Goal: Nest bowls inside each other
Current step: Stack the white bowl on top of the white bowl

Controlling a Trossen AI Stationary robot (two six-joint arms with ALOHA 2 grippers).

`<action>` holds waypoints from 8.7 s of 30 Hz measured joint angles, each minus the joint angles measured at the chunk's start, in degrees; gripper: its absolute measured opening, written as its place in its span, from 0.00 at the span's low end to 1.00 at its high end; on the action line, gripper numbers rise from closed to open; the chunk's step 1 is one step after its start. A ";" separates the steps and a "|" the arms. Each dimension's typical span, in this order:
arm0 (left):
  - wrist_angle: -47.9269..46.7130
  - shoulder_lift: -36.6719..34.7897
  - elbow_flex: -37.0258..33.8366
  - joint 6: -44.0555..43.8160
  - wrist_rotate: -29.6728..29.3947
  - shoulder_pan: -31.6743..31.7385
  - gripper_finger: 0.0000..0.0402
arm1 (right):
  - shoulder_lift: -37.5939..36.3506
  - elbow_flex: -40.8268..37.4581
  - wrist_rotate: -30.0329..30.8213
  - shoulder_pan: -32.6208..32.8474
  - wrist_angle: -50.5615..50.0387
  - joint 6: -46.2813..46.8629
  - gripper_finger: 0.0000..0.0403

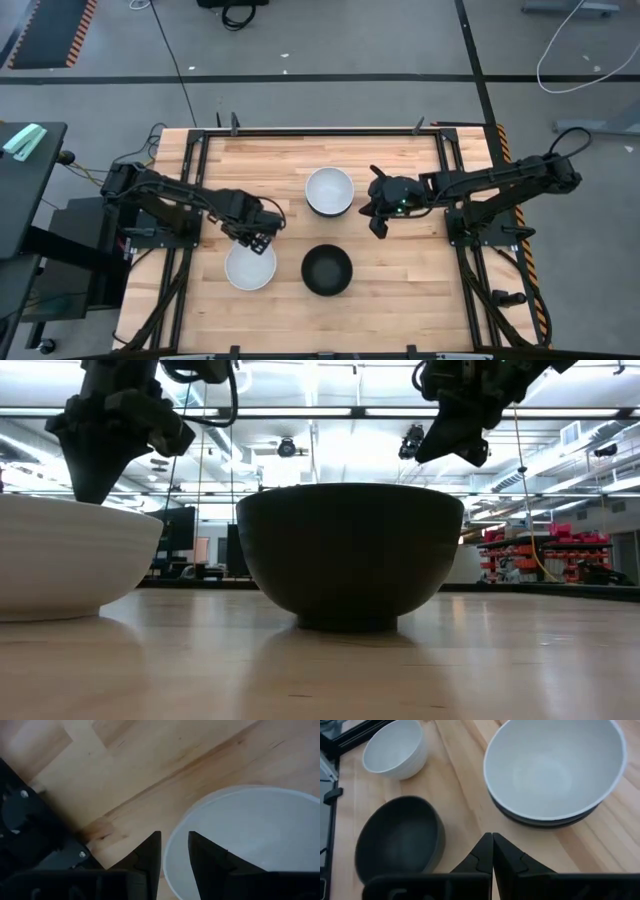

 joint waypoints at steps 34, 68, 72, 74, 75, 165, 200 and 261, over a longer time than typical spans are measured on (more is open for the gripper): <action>25.31 0.02 -15.50 2.94 10.03 1.09 0.23 | 0.00 0.00 1.88 4.96 -0.04 5.81 0.03; 9.16 -1.09 13.26 19.96 -5.41 15.14 0.02 | 0.00 0.00 6.30 4.92 -0.44 4.59 0.03; 9.86 -0.92 19.43 25.46 -5.78 20.99 0.02 | 0.00 0.00 6.29 4.60 -0.44 4.05 0.03; 9.85 -0.12 22.26 27.74 -5.77 23.87 0.02 | 0.00 0.00 6.36 4.50 -0.46 3.73 0.03; 9.97 0.40 23.54 28.68 -5.73 25.19 0.02 | 0.00 0.00 6.47 4.29 -0.46 3.37 0.03; 2.62 38.18 54.00 43.56 12.23 35.02 0.44 | -1.66 -18.67 4.13 -5.68 18.70 8.87 0.01; -8.08 38.18 67.76 48.56 9.22 31.08 0.08 | -1.64 -14.84 -1.96 -13.77 19.65 -0.26 0.00; -6.97 38.18 64.83 49.00 1.08 36.70 0.06 | 8.63 -2.89 -8.55 -16.08 22.50 -4.74 0.00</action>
